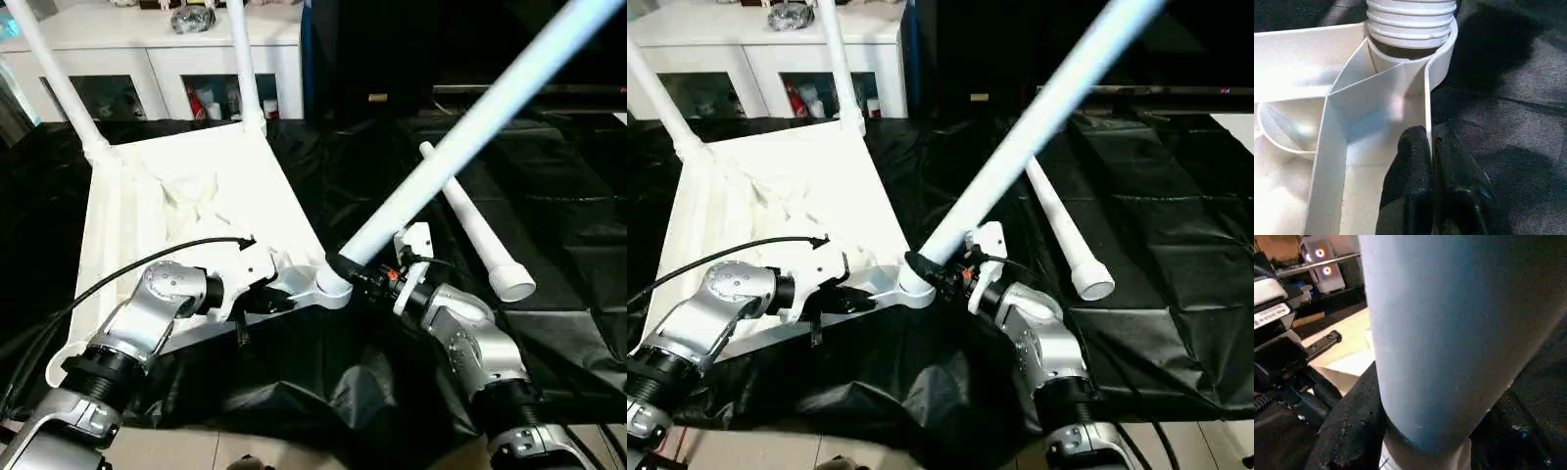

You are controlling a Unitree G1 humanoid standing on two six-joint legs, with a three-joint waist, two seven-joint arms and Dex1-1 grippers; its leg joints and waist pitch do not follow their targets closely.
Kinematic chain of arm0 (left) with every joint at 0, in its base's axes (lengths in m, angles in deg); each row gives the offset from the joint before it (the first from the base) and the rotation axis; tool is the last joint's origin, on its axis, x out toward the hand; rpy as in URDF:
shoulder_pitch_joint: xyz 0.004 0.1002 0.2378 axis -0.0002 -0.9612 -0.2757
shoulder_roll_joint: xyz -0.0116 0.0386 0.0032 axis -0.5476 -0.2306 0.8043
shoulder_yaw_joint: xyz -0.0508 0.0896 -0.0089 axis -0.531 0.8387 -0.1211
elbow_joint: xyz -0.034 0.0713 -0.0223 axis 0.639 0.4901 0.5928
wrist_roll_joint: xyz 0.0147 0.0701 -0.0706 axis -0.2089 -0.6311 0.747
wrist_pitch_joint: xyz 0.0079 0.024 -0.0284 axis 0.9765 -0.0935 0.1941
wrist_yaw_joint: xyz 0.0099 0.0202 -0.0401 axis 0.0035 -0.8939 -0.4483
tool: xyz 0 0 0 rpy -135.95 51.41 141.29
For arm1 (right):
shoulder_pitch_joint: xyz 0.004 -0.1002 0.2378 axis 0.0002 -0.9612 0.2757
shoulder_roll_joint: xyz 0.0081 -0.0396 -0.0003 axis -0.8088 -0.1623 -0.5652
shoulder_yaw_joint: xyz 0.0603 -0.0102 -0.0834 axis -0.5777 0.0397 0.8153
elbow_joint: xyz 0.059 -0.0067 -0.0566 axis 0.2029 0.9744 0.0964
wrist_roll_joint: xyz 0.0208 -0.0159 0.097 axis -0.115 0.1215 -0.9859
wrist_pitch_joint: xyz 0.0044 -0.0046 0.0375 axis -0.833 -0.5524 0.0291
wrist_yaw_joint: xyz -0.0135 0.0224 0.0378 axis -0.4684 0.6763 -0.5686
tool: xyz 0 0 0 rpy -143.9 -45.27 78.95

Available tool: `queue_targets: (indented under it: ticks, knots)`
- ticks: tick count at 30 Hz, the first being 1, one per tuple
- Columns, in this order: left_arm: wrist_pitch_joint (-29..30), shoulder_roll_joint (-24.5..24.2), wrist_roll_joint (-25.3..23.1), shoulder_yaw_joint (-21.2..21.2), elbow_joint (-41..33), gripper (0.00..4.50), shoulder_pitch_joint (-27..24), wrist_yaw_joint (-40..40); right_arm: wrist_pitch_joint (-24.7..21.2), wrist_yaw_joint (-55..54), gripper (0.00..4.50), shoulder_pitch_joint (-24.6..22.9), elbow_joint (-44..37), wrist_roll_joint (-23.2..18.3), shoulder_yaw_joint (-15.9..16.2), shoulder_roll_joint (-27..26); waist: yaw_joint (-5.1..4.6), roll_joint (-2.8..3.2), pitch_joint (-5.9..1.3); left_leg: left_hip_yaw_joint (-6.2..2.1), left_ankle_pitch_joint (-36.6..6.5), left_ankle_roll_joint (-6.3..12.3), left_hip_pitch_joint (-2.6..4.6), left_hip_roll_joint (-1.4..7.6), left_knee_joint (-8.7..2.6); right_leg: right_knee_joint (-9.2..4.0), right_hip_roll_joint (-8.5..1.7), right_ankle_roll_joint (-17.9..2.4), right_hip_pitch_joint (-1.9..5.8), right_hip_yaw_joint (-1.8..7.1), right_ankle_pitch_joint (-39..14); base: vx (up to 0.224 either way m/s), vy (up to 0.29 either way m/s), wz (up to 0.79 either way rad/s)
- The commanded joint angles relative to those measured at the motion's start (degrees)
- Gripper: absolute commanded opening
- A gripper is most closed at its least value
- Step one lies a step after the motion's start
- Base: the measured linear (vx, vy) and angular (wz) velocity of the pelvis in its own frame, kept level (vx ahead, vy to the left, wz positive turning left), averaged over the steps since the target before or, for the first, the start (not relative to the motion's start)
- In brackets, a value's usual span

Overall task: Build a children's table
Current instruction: Insert table leg to table base

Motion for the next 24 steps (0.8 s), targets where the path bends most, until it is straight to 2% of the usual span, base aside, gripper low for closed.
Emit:
queue_targets:
  ticks: [1,2,3,4,5,6,7,8,9,10,13,15,19,24]
  knots:
    - [-0.10,-0.77,-2.29,-0.14,0.75,0.00,0.98,1.64,-1.27,-0.05,1.90,-0.58,1.06,3.64,2.32,1.57,-0.56,0.04,-3.04,-0.66,-23.12,-0.91,1.21,1.01,-4.87,-5.69,-4.01,-8.01,1.38,2.32,-26.58,0.000,0.000,0.00]
    - [-0.18,-0.78,-2.33,-0.13,0.76,0.00,0.92,1.70,-1.22,-0.10,1.90,-0.38,1.14,4.03,2.61,1.73,-0.59,-0.29,-3.00,-0.60,-23.08,-0.85,1.18,1.02,-4.89,-5.77,-4.01,-7.81,1.34,2.34,-27.03,0.000,0.000,0.00]
    - [-0.18,-0.78,-2.33,-0.13,0.76,0.00,0.92,1.70,-1.22,-0.10,1.90,-0.38,1.14,4.03,2.61,1.73,-0.54,-0.07,-3.00,-0.68,-23.05,-0.87,1.21,1.04,-4.90,-5.70,-4.08,-7.74,1.32,2.32,-27.38,0.000,0.000,0.00]
    - [-0.45,-0.86,-2.48,-0.07,0.55,0.00,0.50,1.96,-0.93,0.10,1.90,1.18,2.40,6.54,4.56,2.67,-0.62,-0.07,-2.91,-0.66,-23.26,-0.89,1.19,0.99,-4.86,-5.92,-4.16,-7.23,1.24,2.36,-28.63,0.000,0.000,0.00]
    - [-0.48,-0.86,-2.50,-0.06,0.48,0.00,0.40,2.04,-1.04,0.24,1.90,1.71,2.98,7.17,5.10,2.87,-0.68,-0.09,-2.90,-0.72,-23.32,-0.97,1.14,0.97,-4.90,-5.87,-4.12,-7.10,1.30,2.29,-29.00,0.000,0.000,0.00]
    - [-0.49,-0.86,-2.52,-0.05,0.45,0.00,0.34,2.08,-1.10,0.31,1.90,1.99,3.29,7.51,5.39,2.98,-0.66,-1.01,-2.86,-0.67,-22.63,-0.71,1.11,0.90,-4.82,-5.80,-4.18,-6.68,1.26,2.31,-30.10,0.000,0.000,0.00]
    - [-0.50,-0.87,-2.52,-0.03,0.32,0.00,0.17,2.13,-1.33,0.82,1.90,2.57,3.90,8.12,6.21,3.26,-0.72,-0.51,-2.71,-0.57,-23.30,-0.74,1.36,0.90,-4.75,-6.29,-4.32,-6.10,0.89,2.40,-32.31,0.000,0.000,0.00]
    - [-0.49,-0.88,-2.51,-0.03,0.24,0.00,0.07,2.16,-1.44,1.12,1.90,2.80,4.14,8.36,6.57,3.36,-0.76,-0.48,-2.69,-0.63,-23.85,-0.86,1.48,0.91,-4.77,-6.44,-4.29,-5.82,0.85,2.33,-33.16,0.000,0.000,0.00]
    - [-0.49,-0.90,-2.50,-0.02,0.10,0.00,-0.12,2.21,-1.62,1.63,1.90,3.17,4.55,8.75,7.16,3.52,-0.80,-1.24,-2.71,-0.55,-23.77,-0.80,1.50,0.92,-4.80,-6.68,-4.22,-5.44,0.84,2.31,-33.54,0.000,0.000,0.00]
    - [-0.32,-0.99,-2.42,-0.05,-0.40,0.00,-0.62,2.23,-2.30,2.96,1.90,4.07,5.61,9.39,8.40,3.75,-0.72,-1.50,-2.70,-0.72,-23.41,-0.78,1.31,0.93,-4.92,-6.47,-4.37,-5.09,0.99,2.30,-33.82,0.000,0.000,0.00]
    - [-0.06,-1.28,-2.25,-0.12,-1.49,0.00,-1.53,2.09,-2.99,4.97,1.90,5.53,7.60,10.31,10.08,3.94,-0.95,-1.87,-2.57,-0.84,-24.97,-1.07,1.42,1.09,-5.13,-6.59,-4.31,-4.85,0.71,2.24,-34.58,0.000,0.000,0.00]
    - [0.06,-1.36,-2.18,-0.13,-1.76,0.00,-1.70,1.94,-2.77,5.21,1.90,5.80,8.03,10.47,10.31,3.95,-0.95,-1.92,-2.65,-0.87,-25.67,-1.26,1.60,1.12,-5.15,-6.62,-4.29,-4.79,0.59,2.32,-34.30,0.000,0.000,0.00]
    - [0.27,-1.75,-1.87,0.12,-2.91,0.00,-2.09,0.91,-2.65,6.64,1.90,7.12,9.77,10.78,11.13,3.92,-1.16,-2.48,-2.83,-0.85,-25.45,-1.24,1.33,1.19,-5.31,-6.29,-4.16,-5.40,0.78,2.40,-31.75,0.000,0.000,0.00]
    - [-0.36,-2.19,-1.77,1.06,-3.97,0.00,-2.20,-0.72,-1.78,8.67,1.90,10.03,13.81,11.94,11.89,3.49,-1.54,-2.49,-2.85,-0.79,-25.77,-1.28,1.38,1.15,-5.25,-6.24,-4.21,-6.10,0.71,2.42,-31.50,0.000,0.000,0.00]
